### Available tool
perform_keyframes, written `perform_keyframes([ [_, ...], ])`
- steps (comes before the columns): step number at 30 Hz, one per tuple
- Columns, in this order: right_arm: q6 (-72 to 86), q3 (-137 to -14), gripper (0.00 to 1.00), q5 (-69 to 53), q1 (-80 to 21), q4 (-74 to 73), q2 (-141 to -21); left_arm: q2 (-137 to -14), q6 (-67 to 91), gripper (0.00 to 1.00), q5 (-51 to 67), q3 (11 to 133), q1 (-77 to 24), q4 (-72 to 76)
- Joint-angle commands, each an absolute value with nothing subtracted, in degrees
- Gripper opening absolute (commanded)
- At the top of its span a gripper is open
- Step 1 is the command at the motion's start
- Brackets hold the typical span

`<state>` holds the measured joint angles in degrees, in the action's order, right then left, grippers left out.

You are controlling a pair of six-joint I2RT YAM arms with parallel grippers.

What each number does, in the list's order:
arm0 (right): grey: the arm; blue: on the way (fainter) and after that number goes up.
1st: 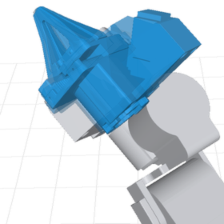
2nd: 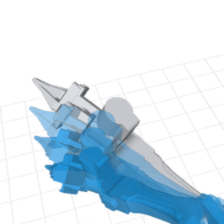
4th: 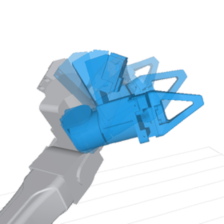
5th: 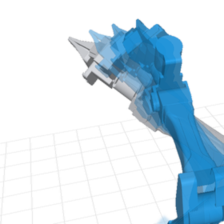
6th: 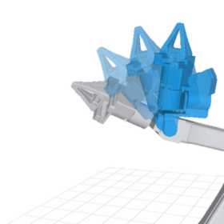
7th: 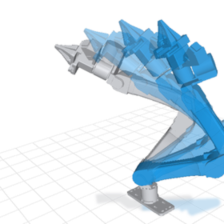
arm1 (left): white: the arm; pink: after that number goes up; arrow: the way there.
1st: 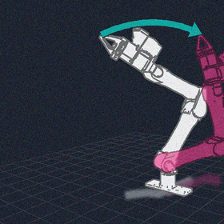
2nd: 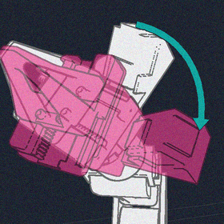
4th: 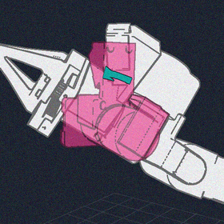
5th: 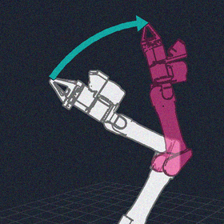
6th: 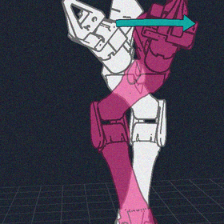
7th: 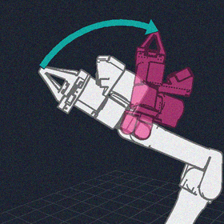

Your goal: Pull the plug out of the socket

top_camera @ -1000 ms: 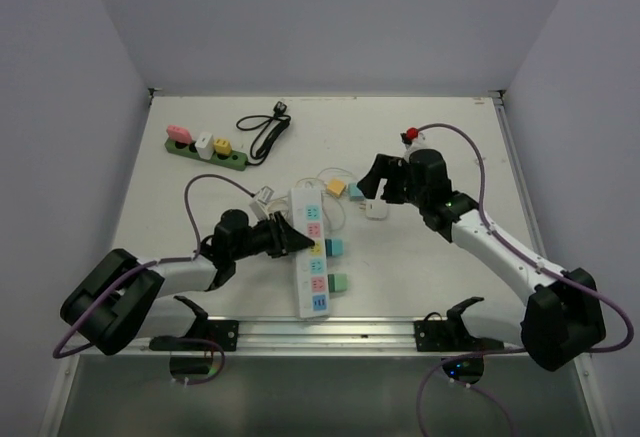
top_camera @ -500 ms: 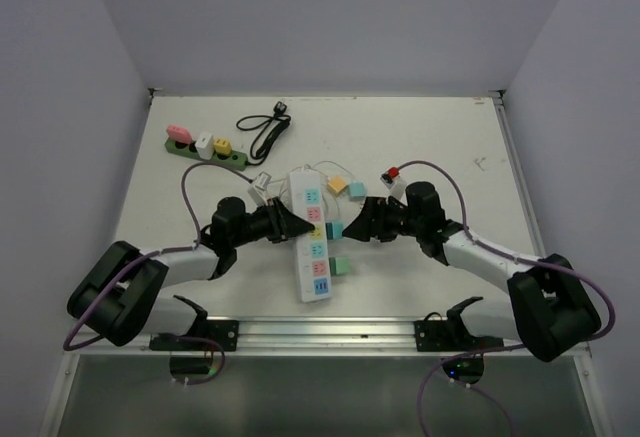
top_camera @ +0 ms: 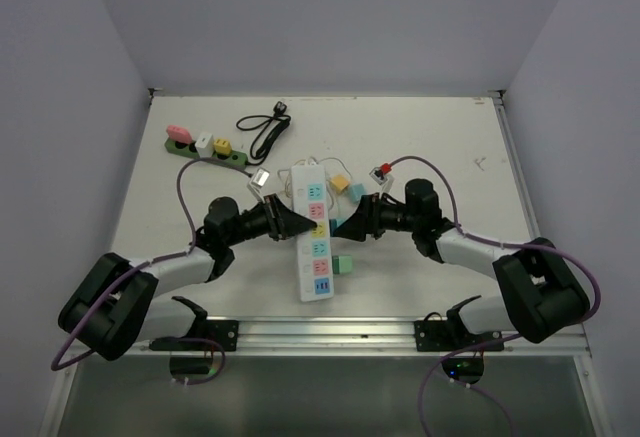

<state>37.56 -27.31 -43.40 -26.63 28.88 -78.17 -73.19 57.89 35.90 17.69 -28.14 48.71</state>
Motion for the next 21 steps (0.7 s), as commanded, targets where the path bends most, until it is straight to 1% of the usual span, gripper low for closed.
perform_keyframes([
  [1, 37.4, -28.9, 0.8, -48.9, -26.8, 34.5, -77.4, -69.6, 57.0, 0.0, 38.5, 18.9, -27.8, 56.5],
  [7, 37.5, -29.4, 0.77, -53.2, -26.8, 36.6, -76.8, -69.5, 57.0, 0.0, 40.3, 18.6, -27.8, 58.9],
  [10, 38.6, -29.6, 0.72, -54.9, -26.8, 38.4, -76.6, -69.5, 57.0, 0.0, 40.4, 18.6, -27.8, 59.2],
  [11, 38.7, -29.9, 0.69, -55.2, -26.7, 38.5, -76.6, -69.5, 57.0, 0.0, 40.4, 18.6, -27.8, 59.3],
  [14, 38.7, -30.2, 0.63, -55.8, -26.7, 38.1, -76.2, -69.6, 57.0, 0.0, 40.3, 18.6, -27.8, 59.5],
  [15, 38.8, -30.3, 0.58, -55.9, -26.8, 38.1, -76.4, -69.7, 57.0, 0.0, 40.3, 18.6, -27.8, 59.6],
  [17, 38.8, -30.3, 0.53, -56.0, -26.7, 38.1, -76.4, -69.9, 56.9, 0.0, 40.2, 18.8, -27.8, 59.6],
  [18, 38.7, -30.2, 0.46, -56.0, -26.8, 38.1, -76.3, -69.9, 56.8, 0.0, 40.2, 18.8, -27.8, 59.6],
  [20, 38.3, -30.3, 0.41, -55.8, -26.8, 37.6, -76.3, -70.0, 56.7, 0.0, 40.3, 18.7, -27.8, 59.6],
  [21, 38.2, -30.4, 0.35, -55.8, -26.8, 37.0, -76.3, -70.0, 56.6, 0.0, 40.3, 18.6, -27.8, 59.6],
])
